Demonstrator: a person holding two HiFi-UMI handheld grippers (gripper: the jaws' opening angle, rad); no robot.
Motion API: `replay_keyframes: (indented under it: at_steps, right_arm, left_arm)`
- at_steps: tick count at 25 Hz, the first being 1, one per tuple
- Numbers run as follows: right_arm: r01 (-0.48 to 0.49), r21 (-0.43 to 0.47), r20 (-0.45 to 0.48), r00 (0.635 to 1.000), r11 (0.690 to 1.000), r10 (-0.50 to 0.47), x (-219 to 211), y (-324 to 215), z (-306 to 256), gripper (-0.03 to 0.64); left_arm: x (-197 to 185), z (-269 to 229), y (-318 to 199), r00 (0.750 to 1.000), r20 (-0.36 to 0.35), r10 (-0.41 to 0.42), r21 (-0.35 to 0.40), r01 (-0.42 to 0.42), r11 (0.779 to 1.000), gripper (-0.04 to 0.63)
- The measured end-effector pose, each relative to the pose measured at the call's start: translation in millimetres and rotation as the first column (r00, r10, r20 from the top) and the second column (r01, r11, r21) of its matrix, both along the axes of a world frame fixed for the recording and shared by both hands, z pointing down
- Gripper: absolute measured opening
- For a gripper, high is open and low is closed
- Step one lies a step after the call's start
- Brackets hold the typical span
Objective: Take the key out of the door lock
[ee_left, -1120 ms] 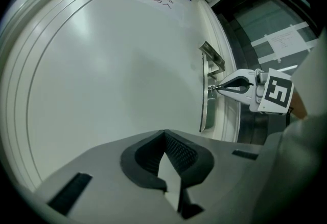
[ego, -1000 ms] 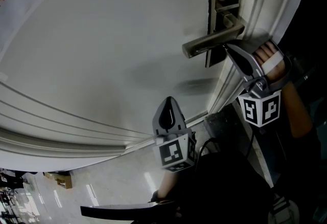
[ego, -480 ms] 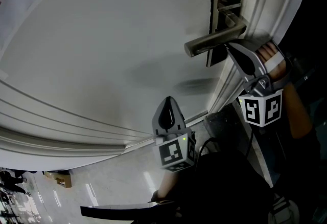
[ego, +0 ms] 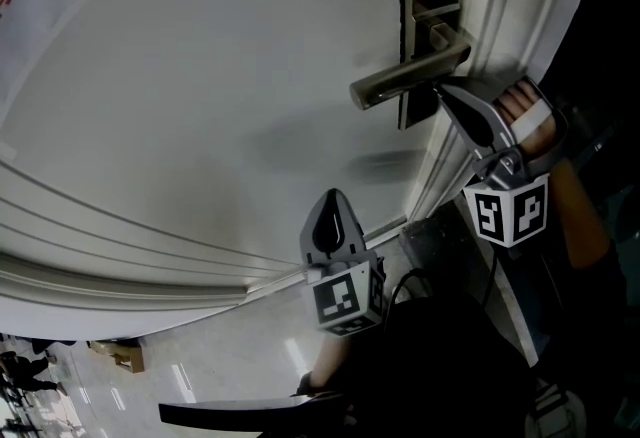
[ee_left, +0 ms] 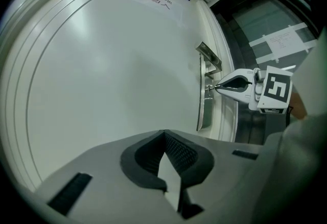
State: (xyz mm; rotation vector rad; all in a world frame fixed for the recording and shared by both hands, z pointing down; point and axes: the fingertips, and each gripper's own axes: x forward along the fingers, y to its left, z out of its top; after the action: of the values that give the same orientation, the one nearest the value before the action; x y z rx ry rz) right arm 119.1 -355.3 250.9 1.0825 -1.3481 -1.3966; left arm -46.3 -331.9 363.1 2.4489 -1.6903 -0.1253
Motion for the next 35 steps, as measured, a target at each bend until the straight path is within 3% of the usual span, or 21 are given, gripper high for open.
replay_keyframes:
  at_steps: [14, 18, 24, 35]
  right_arm:
    - [-0.011, 0.013, -0.012, 1.000, 1.000, 0.011, 0.4, -0.3, 0.1, 0.012]
    - [-0.012, 0.016, -0.026, 1.000, 1.000, 0.013, 0.4, -0.2, 0.4, 0.012]
    - [-0.009, -0.010, 0.025, 1.000, 1.000, 0.009, 0.9, 3.6, -0.7, 0.012]
    - [-0.005, -0.006, 0.018, 1.000, 1.000, 0.005, 3.3, 12.5, 0.5, 0.012]
  left_arm:
    - [-4.1, -1.9, -1.1, 1.000, -0.022, -0.011, -0.008, 0.010, 1.000, 0.000]
    - [-4.6, -0.6, -0.5, 1.000, 0.009, 0.001, -0.016, -0.001, 1.000, 0.000]
    - [-5.7, 0.2, -2.3, 1.000, 0.008, -0.006, -0.004, 0.006, 1.000, 0.000]
    - [10.3, -3.0, 6.2, 0.999, 0.005, 0.036, -0.006, -0.036, 0.999, 0.000]
